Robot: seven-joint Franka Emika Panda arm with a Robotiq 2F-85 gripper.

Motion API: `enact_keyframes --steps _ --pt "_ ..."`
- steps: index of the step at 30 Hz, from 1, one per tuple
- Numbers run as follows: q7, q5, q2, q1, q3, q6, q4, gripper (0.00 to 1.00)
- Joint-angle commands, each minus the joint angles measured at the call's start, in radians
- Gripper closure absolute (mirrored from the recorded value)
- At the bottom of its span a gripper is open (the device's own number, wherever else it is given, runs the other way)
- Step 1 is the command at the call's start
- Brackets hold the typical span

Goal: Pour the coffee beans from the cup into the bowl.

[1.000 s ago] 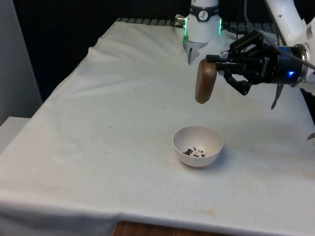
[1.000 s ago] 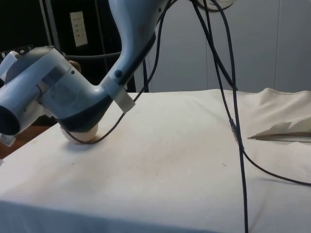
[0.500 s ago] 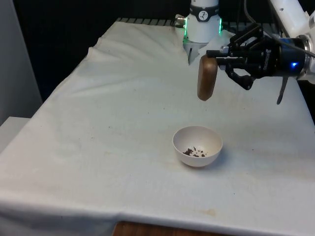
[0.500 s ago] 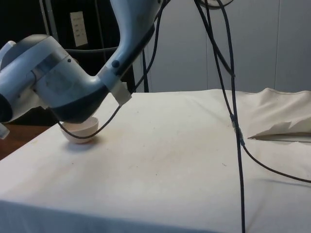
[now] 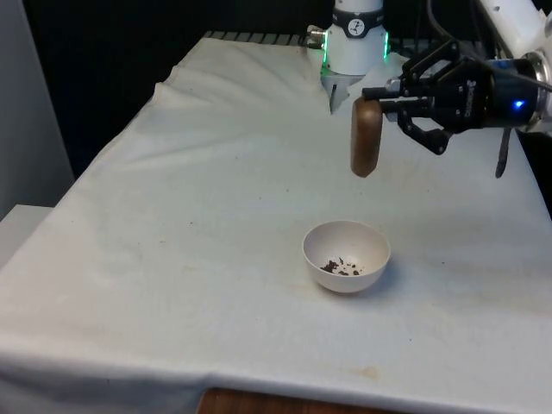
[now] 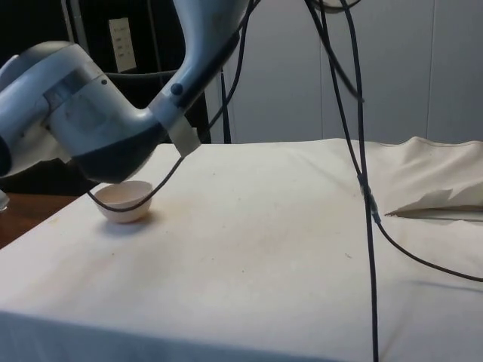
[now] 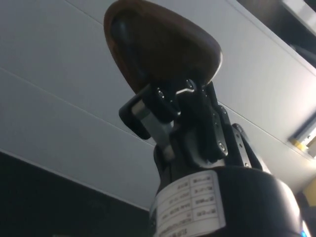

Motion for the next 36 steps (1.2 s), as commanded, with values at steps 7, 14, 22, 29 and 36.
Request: enact_keyframes --steps 7,14,22,29,36 --pt "0.019 0.017 -0.015 -0.021 0.036 0.007 -0.003 1.0" --pt "0.02 0.016 -0.034 -0.03 0.046 0.005 -0.007 1.0" --pt "0.018 0.017 -0.053 -0.037 0.054 0.005 -0.006 1.0" --pt "0.021 0.029 -0.072 -0.04 0.057 0.004 -0.007 1.0" --pt "0.023 0.045 -0.09 -0.042 0.057 0.005 -0.007 1.0"
